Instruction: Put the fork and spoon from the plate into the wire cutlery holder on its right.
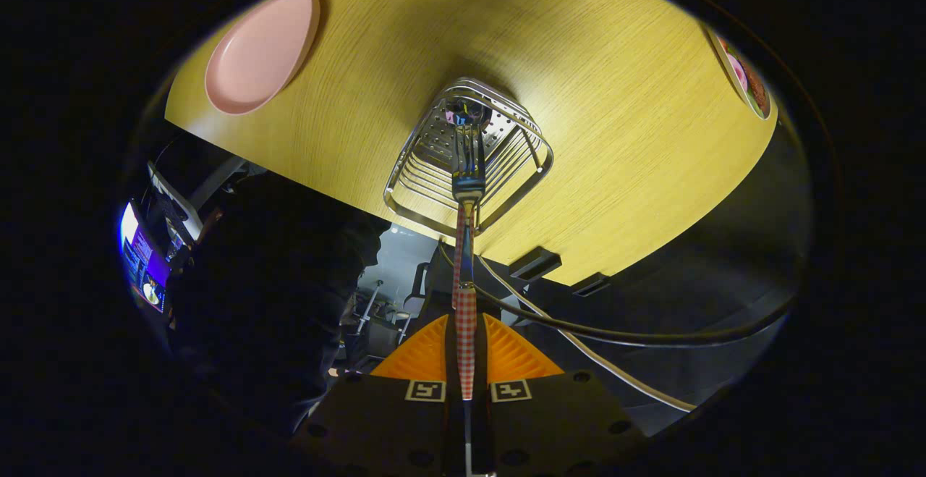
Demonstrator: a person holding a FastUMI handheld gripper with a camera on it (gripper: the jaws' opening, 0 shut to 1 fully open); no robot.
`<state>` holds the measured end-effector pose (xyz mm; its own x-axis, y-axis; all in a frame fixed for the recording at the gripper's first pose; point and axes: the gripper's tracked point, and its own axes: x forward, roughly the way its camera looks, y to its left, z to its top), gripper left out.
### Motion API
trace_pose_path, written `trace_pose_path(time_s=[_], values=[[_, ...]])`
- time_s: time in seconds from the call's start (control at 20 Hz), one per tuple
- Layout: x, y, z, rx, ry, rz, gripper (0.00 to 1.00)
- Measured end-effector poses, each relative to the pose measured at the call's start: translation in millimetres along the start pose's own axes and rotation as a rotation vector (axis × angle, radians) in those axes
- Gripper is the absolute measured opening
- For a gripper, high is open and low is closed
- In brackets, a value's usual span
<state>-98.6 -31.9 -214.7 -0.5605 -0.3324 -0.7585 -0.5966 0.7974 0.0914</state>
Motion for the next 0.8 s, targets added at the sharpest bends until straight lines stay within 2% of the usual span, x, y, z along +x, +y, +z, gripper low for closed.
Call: trace_pose_path(time_s=[0.45, 0.8], values=[[-1, 3, 31, 0.007, 0.020, 0.023, 0.08], [1, 3, 39, 0.014, -0.030, 0.029, 0.15]])
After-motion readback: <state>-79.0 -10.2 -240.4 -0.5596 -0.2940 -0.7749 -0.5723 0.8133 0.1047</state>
